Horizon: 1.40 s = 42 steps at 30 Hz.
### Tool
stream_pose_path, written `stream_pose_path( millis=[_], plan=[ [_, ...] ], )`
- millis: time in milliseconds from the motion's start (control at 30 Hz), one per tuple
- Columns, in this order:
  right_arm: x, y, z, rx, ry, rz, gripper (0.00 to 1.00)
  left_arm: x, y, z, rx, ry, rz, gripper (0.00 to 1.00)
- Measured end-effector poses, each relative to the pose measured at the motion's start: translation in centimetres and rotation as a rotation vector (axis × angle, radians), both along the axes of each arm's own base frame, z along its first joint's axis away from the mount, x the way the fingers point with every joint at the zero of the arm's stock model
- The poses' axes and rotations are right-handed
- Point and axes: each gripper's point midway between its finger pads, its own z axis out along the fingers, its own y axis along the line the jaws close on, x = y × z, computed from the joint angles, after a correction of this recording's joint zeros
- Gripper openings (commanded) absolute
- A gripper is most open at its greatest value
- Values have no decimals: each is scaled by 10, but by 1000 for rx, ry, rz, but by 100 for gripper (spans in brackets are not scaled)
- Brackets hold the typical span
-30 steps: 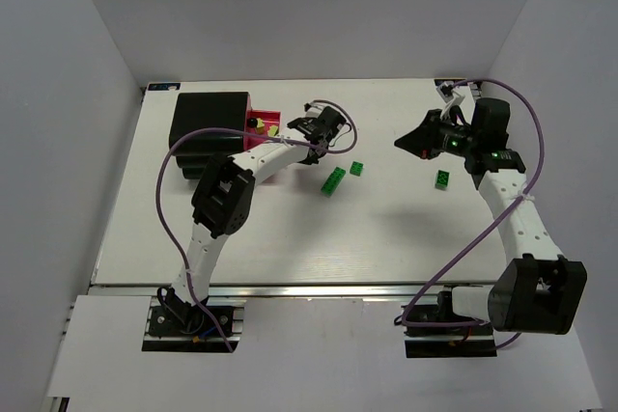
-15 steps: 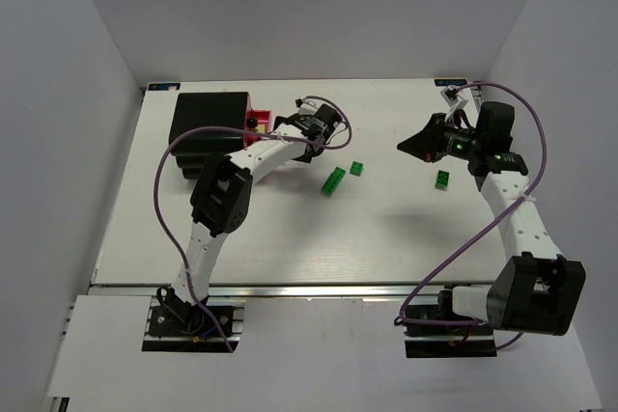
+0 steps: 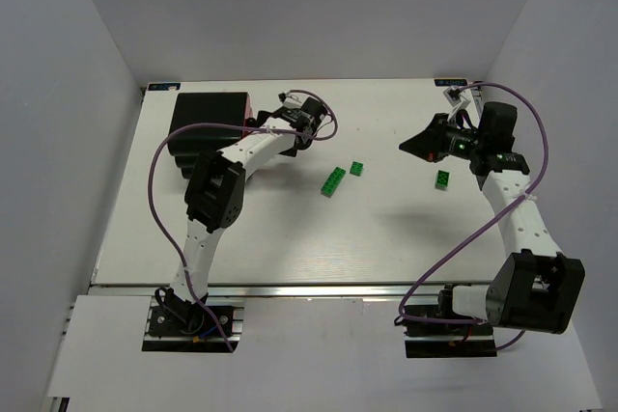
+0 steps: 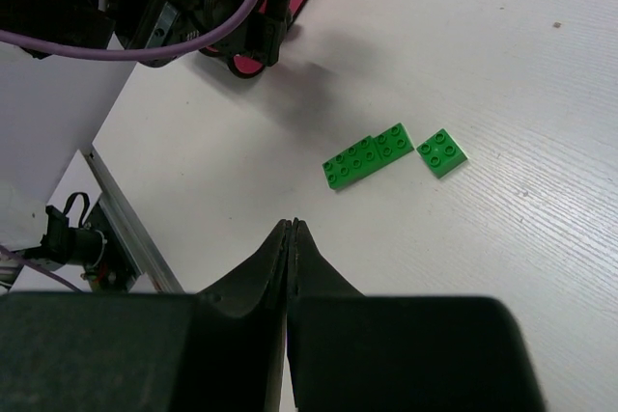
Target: Sort the legos into containers by color
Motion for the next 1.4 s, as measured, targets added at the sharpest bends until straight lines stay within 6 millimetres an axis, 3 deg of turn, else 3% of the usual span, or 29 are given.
stream_pose_path(
  millis=[100, 167, 200, 233, 300, 333, 467, 600, 800, 933, 1167, 1333, 1400],
  plan=[
    [0, -1, -1, 4, 4, 1, 0, 1, 3, 1, 5, -2, 7, 86],
    [1, -1, -2, 5, 9, 1, 0, 1, 4, 1, 15, -3, 7, 76],
    [1, -2, -3, 6, 11, 1, 0, 1, 5, 0, 18, -2, 7, 65],
    [2, -2, -3, 6, 13, 0, 0, 0, 6, -1, 23, -2, 6, 31],
    [2, -2, -4, 6, 15, -1, 0, -1, 6, -4, 36, 4, -8, 1],
    [2, -3, -4, 6, 17, -2, 0, -2, 6, -8, 43, 11, -18, 0],
    [3, -3, -6, 7, 22, -1, 0, -11, 1, -22, 48, 55, -90, 0],
    [3, -2, -7, 9, 27, 1, 0, -10, -7, -22, 48, 55, -137, 0],
    [4, -2, -9, 9, 32, 1, 0, 0, -7, -15, 100, 32, -153, 22],
    [4, -3, -10, 9, 35, 1, 0, 11, -2, -20, 181, 4, -127, 25],
    [7, -3, -17, 11, 57, 1, 0, 11, 9, -50, 309, 55, -114, 37],
    [7, -3, -18, 11, 62, 1, 0, 14, 11, -45, 337, 34, -106, 53],
    [7, -3, -18, 11, 63, 1, 0, 15, 11, -43, 345, 25, -104, 54]
  ],
)
